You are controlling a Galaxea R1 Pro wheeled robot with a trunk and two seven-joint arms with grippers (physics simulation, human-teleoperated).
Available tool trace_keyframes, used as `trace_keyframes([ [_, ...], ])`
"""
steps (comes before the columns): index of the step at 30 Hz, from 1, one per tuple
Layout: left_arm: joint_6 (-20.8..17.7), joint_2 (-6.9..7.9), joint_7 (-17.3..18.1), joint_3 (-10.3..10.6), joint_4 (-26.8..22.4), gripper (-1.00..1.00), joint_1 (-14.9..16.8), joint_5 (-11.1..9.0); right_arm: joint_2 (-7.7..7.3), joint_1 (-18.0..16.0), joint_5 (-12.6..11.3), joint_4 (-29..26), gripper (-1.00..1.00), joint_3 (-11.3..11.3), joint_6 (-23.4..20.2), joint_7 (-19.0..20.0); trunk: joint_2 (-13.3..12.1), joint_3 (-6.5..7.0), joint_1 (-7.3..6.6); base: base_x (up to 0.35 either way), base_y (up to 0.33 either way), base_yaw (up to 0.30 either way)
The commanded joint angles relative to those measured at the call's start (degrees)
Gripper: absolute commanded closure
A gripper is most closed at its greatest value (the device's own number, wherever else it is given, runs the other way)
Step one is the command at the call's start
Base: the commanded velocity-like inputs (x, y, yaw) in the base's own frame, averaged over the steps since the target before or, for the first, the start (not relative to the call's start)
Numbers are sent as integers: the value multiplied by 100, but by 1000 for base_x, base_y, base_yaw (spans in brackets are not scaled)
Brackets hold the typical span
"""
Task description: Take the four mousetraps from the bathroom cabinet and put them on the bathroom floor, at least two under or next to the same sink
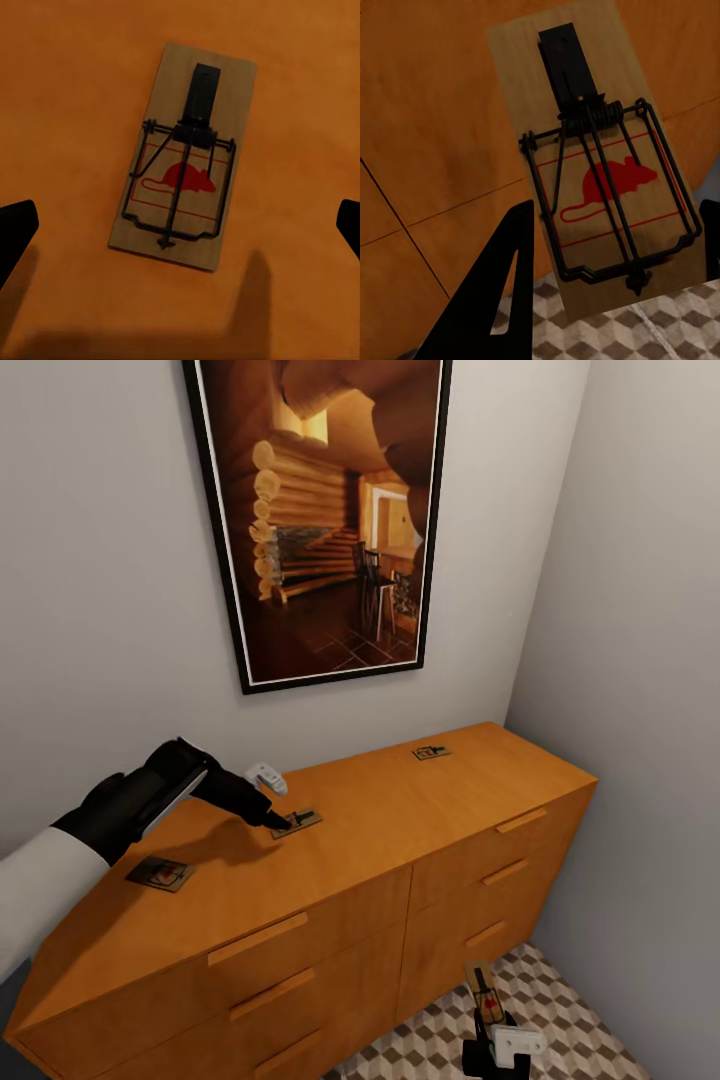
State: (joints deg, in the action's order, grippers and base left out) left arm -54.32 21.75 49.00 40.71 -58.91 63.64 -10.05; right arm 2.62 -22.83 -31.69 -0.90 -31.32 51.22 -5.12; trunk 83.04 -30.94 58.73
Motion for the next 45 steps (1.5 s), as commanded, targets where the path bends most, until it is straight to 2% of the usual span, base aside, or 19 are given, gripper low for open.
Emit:
trace_keyframes([
  [1,-30,5,-22,20,2,-100,8,-49,2,-5,-12,2,100,-48,11,-42,3,-6,0,0,0,0],
  [45,0,-4,-29,25,0,-100,8,-50,10,-4,-12,2,100,-50,11,-42,3,-6,0,24,-3,0],
])
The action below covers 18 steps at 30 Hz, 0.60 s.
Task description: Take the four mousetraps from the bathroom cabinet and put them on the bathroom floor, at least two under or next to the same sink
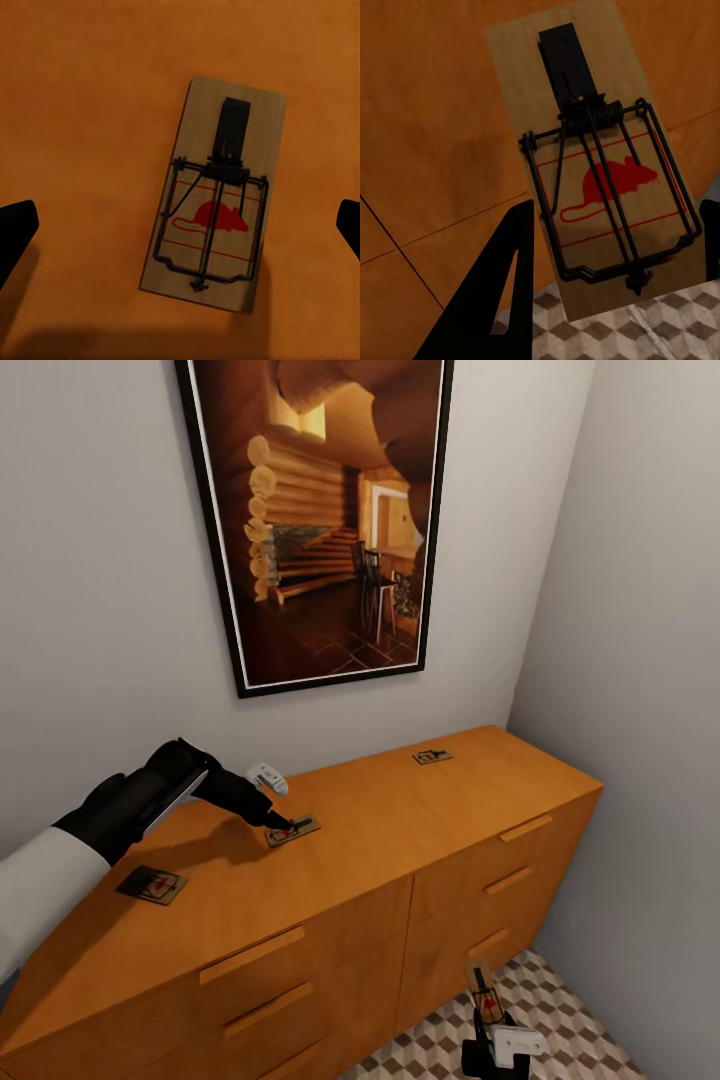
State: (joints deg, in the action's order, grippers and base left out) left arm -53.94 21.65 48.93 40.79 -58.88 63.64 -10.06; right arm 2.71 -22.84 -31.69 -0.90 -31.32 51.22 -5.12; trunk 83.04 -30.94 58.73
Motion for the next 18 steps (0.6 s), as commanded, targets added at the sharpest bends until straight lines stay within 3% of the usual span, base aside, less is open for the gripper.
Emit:
trace_keyframes([
  [1,-37,2,-23,17,-3,-100,8,-49,2,-3,-12,2,100,-50,11,-42,3,-6,0,5,-14,0],
  [18,-39,-3,-19,92,-6,-100,8,-49,2,-4,-12,2,100,-50,11,-42,3,-6,0,7,-33,0],
])
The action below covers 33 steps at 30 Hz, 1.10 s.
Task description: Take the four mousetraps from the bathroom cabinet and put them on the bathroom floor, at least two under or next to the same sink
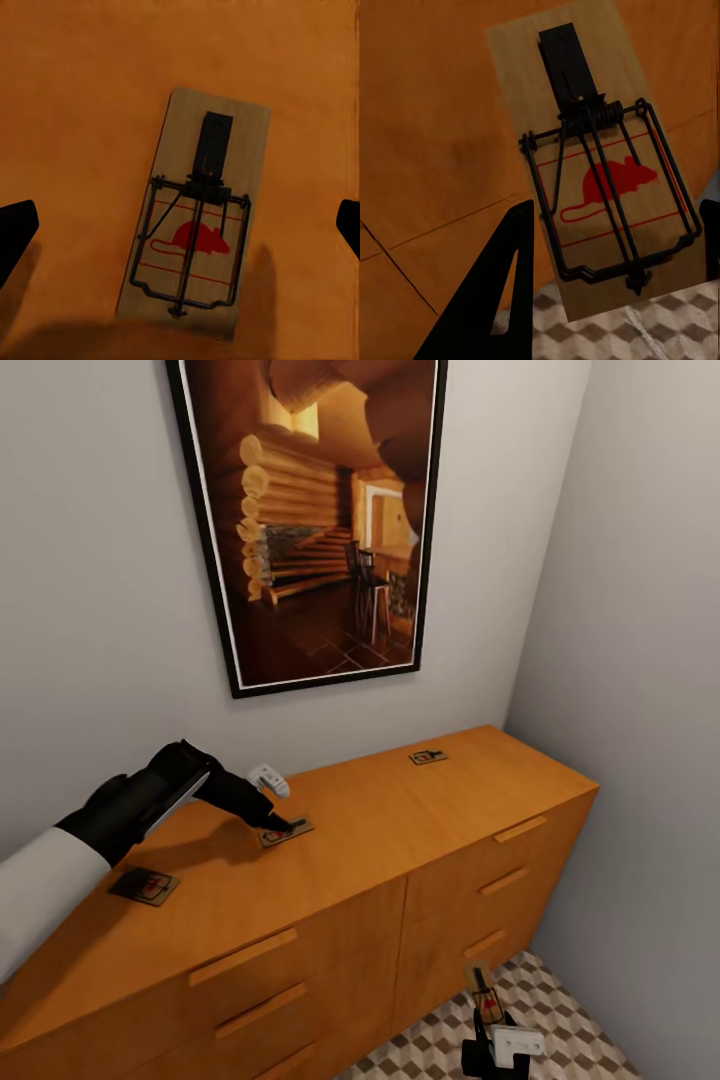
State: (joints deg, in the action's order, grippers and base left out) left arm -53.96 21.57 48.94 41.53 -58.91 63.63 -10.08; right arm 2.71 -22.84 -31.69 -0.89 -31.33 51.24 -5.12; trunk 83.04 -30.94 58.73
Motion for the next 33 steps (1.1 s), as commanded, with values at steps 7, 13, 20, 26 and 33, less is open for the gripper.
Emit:
trace_keyframes([
  [7,-41,12,-17,152,0,-100,9,-53,1,-3,-12,1,100,-49,9,-42,3,-6,0,0,-66,0],
  [13,-44,17,-17,161,-1,-100,9,-55,1,-4,-12,1,100,-49,9,-42,3,-6,0,0,-4,0],
  [20,-42,21,-16,162,2,-100,9,-55,1,-4,-12,0,100,-49,9,-42,3,-6,0,-94,0,0],
  [26,-41,21,-16,162,5,-100,8,-55,1,-5,-12,1,100,-49,5,-42,3,-6,0,-19,0,0],
  [33,-44,22,-16,162,12,-100,6,-55,1,-4,-12,1,100,-49,-6,-42,3,-6,0,-1,0,0],
])
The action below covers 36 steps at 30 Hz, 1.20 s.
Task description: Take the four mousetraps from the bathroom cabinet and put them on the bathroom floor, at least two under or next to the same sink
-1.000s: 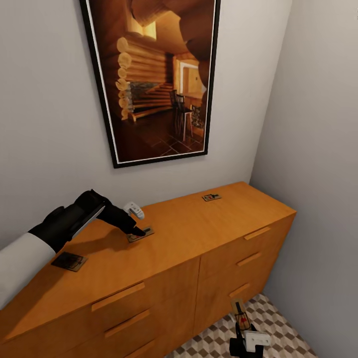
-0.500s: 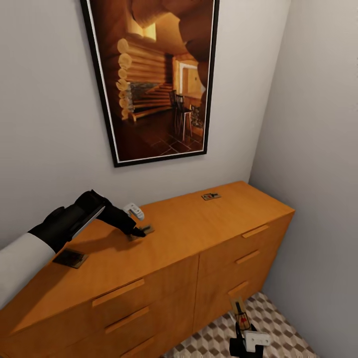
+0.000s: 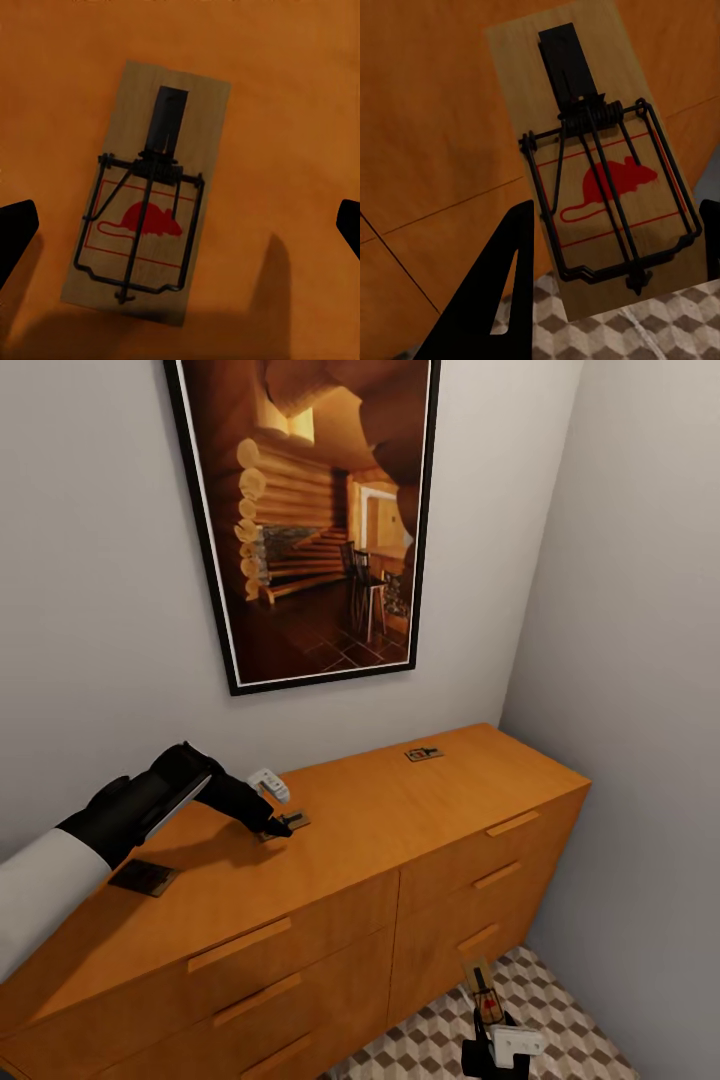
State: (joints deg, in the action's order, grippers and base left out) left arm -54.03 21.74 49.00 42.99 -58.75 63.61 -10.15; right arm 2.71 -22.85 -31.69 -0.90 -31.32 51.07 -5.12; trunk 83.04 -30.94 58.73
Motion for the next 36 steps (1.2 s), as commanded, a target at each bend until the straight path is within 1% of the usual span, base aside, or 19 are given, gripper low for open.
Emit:
trace_keyframes([
  [1,-37,6,-22,17,-4,-100,9,-48,2,-5,-13,2,100,-49,10,-42,3,-6,0,0,0,0],
  [21,-64,23,-22,17,5,-100,-3,-48,2,-2,-13,0,100,-49,6,-42,3,-7,0,0,0,0],
  [28,-56,23,-22,20,131,-100,-6,-48,5,-3,-13,2,100,-49,8,-42,3,-36,0,0,0,0],
  [36,-50,23,-22,34,242,-100,-6,-48,7,-1,-13,2,100,-49,8,-42,3,-40,0,0,0,0],
])
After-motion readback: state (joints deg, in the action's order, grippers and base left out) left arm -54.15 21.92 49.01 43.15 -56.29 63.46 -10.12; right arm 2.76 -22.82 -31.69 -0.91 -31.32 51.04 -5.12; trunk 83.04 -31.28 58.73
